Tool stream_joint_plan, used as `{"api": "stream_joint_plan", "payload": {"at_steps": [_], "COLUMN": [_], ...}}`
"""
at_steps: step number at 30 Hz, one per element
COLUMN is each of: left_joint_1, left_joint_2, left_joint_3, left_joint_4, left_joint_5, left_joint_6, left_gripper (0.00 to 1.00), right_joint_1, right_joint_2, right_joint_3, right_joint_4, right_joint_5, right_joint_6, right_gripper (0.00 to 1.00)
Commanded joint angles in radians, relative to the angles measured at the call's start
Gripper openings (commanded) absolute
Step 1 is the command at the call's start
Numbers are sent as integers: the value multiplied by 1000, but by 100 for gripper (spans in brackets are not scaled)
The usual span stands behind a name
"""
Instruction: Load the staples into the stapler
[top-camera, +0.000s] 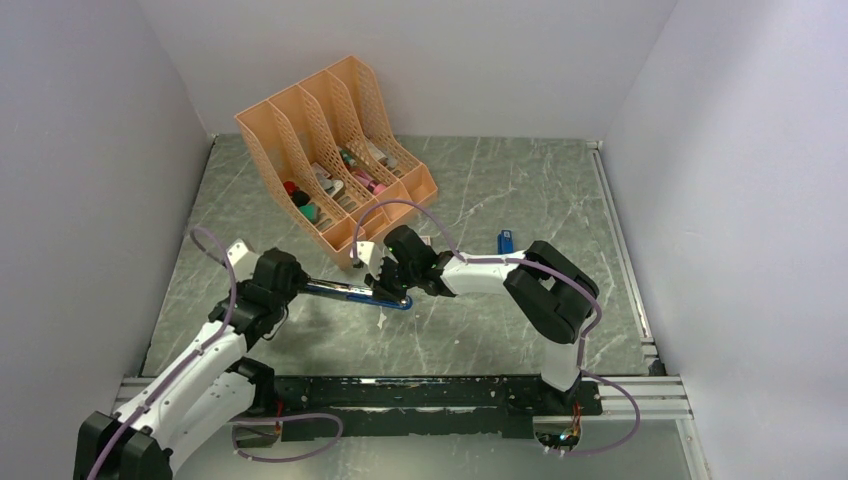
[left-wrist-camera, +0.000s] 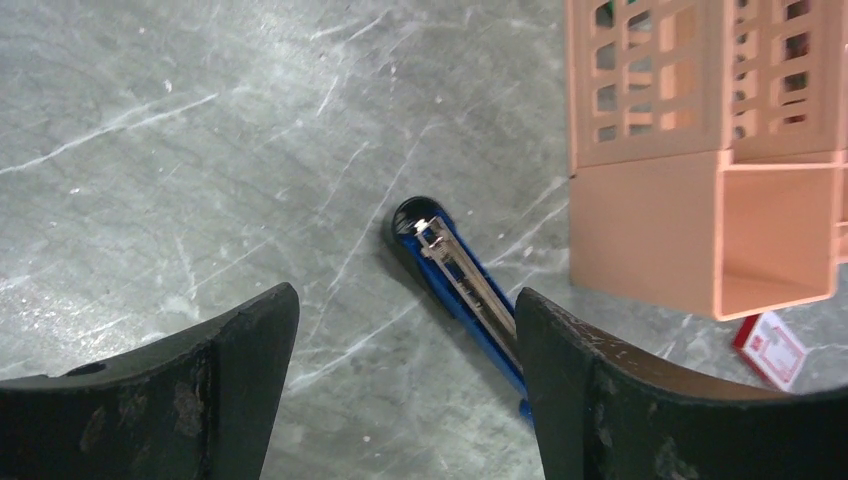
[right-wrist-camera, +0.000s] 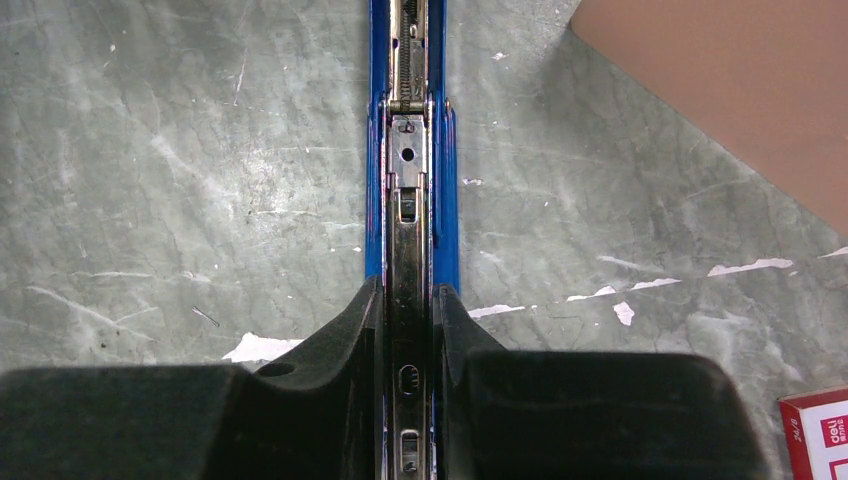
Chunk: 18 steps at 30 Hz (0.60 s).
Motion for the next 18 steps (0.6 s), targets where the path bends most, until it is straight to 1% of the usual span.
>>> {"api": "stream_joint_plan", "payload": {"at_steps": [1,4,9,13,15,18], "left_joint_1": [11,11,11,11,11,11], "left_joint_2": [-18,-32,-80,-109,-116,-119], "left_joint_3": [85,140,228,289,303,304], "left_joint_4": [11,5,22,23,27,33], "left_joint_5": [-8,-39,-106,-158,-167,-167], "left_joint_6": [10,63,228,330,366,386], "left_gripper": [84,85,88,89,90,90], "right_joint_1": [12,11,11,12,12,9], "right_joint_2": [51,65,122,144,132,113], "right_joint_3": [-18,29,116,151,143,131], "right_joint_4": [-101,-107,-154,-159,-132,-103], "right_joint_5": [-31,-27,-30,-49,-52,-24], "right_joint_6": [1,-14,-67,-72,-55,-50], "right_gripper": [0,0,0,0,4,7]}}
